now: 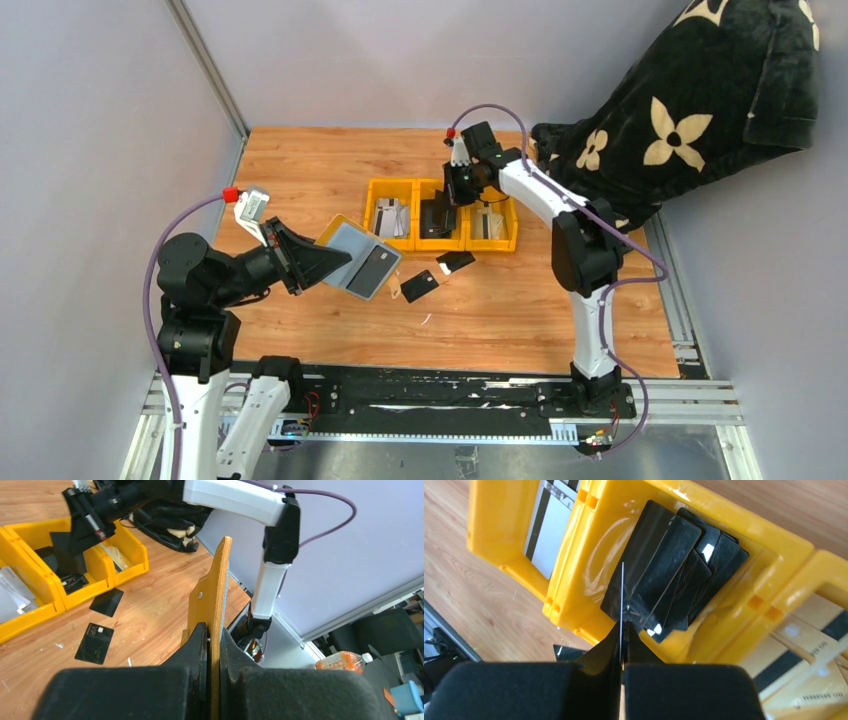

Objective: Take the credit cards out of the card holder
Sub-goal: Place the credit card in the storage box.

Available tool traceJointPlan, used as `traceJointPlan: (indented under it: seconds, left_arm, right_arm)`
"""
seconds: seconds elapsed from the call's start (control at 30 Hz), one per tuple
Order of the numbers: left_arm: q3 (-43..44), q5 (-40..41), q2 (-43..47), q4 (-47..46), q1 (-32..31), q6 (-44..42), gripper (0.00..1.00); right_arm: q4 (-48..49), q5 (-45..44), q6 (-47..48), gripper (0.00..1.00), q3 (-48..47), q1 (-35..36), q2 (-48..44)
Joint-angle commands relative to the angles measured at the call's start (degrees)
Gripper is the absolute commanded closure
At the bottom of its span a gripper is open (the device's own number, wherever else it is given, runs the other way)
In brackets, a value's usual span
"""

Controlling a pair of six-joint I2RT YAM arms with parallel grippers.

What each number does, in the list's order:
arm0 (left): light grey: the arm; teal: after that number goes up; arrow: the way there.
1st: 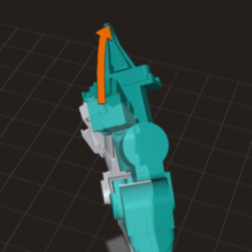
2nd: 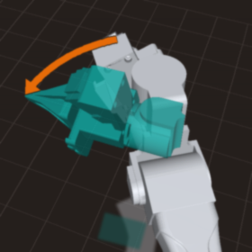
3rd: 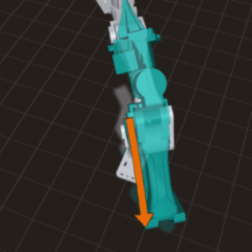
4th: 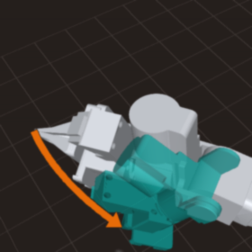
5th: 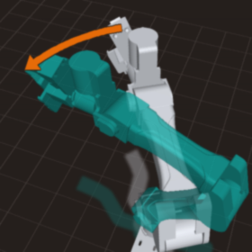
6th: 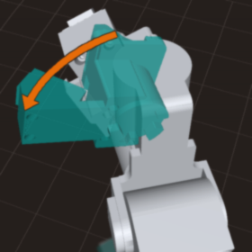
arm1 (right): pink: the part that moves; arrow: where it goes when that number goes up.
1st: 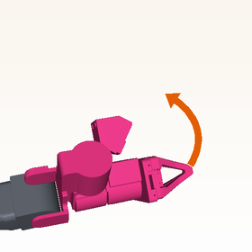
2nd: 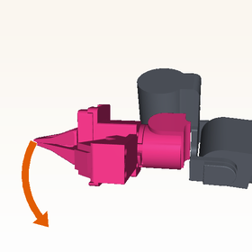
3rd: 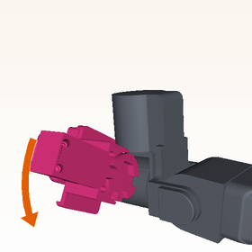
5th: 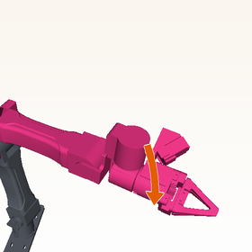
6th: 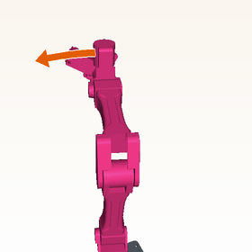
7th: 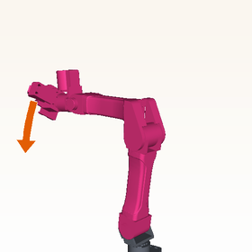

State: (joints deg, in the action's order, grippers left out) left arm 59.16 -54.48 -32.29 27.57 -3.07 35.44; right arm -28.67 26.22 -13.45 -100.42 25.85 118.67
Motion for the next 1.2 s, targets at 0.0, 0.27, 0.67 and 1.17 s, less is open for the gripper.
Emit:
traceJointPlan:
  seconds: [0.0, 0.27, 0.67, 1.17]
  left_arm:
    - [1.7, -2.6, 0.9, 0.2, 0.2, -0.7, 1.0]
    - [2.1, -3.8, 2.0, 1.4, 0.2, -2.1, 1.0]
    - [1.9, -3.4, 2.7, 0.1, 0.2, -1.2, 1.0]
    - [0.5, -8.0, 1.9, 4.6, 0.2, -6.7, 1.0]
  right_arm:
    - [-3.4, -2.7, 1.3, 1.0, -5.0, 2.3, 4.2]
    - [-2.7, -7.0, -0.2, 0.88, -7.0, 4.9, 7.7]
    - [2.3, -15.3, -1.6, 0.34, -1.0, 6.2, -9.1]
    - [32.1, 35.2, -13.9, 0.2, 16.8, 12.7, -38.8]
